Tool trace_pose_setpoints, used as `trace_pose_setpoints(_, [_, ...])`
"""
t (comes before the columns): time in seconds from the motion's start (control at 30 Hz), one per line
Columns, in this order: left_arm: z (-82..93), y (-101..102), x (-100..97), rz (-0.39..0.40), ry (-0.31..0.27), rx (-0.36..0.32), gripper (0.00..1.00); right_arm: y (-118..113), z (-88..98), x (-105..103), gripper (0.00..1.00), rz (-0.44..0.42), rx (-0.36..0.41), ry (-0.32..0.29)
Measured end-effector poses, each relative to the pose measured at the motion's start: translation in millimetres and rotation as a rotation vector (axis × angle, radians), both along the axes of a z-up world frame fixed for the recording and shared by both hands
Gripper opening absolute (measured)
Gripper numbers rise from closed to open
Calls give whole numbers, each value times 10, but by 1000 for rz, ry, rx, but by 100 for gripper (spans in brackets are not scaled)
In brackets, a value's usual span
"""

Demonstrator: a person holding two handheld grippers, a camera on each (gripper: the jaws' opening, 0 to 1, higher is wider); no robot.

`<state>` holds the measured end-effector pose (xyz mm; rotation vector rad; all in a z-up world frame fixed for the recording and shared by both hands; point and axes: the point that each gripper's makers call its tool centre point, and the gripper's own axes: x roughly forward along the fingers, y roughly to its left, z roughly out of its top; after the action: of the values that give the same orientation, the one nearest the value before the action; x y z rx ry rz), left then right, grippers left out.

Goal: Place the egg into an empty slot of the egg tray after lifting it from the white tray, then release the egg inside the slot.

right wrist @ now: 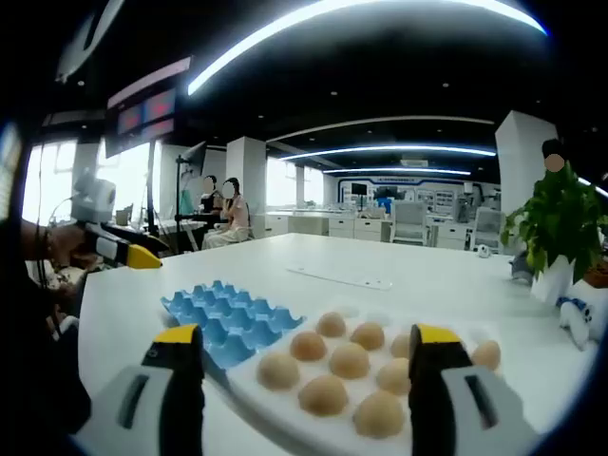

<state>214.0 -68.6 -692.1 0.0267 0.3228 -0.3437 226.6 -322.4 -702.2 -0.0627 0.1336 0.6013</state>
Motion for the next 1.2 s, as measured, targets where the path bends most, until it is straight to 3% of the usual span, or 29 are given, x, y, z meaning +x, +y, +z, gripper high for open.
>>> trace_pose_setpoints(1.2, [-15,3,-2,-5,2,-1,74,-3,-36,-21,91,-8,-9,10])
